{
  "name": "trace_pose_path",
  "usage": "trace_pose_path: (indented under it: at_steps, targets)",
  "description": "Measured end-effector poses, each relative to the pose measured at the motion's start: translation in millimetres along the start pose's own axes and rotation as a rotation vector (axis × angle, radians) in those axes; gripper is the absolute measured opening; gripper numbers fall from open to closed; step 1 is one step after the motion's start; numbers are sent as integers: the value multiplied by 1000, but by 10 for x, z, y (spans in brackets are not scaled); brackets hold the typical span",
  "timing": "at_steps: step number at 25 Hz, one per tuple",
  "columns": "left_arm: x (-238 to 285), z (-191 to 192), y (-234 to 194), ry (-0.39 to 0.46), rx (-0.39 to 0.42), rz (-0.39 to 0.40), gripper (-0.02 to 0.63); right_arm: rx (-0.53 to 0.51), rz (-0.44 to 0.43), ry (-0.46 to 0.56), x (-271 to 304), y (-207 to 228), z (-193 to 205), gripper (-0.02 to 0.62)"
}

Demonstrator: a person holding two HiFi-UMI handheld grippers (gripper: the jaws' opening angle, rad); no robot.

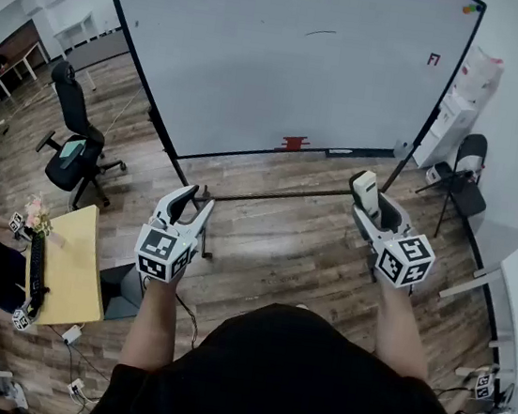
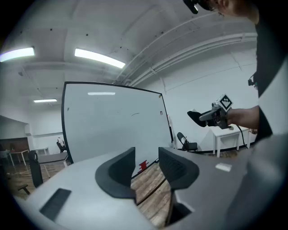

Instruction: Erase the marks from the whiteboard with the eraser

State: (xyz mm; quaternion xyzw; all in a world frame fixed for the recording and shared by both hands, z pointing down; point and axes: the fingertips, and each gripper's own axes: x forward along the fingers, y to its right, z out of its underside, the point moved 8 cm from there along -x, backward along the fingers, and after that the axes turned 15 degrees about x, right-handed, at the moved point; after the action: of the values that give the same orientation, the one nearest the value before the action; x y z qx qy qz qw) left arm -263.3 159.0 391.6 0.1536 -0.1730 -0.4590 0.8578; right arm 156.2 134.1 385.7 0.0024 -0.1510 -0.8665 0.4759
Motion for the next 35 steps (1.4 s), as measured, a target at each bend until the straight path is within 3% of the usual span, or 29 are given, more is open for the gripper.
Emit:
trace_pose_path:
  at_steps: [10, 13, 15, 35]
  targets:
    - [-133, 99, -55, 2, 0, 15, 168, -9, 13, 10, 50, -216, 14, 253]
    - [-178, 157, -107, 4, -5, 7, 90, -6, 16, 8, 81, -279, 44, 252]
    - [-188, 182, -138, 8, -8, 4, 76, -10, 18, 8, 90, -314, 49, 253]
    - [-27, 261, -274, -5, -21, 1, 17, -46, 21, 6, 394, -150, -134, 252]
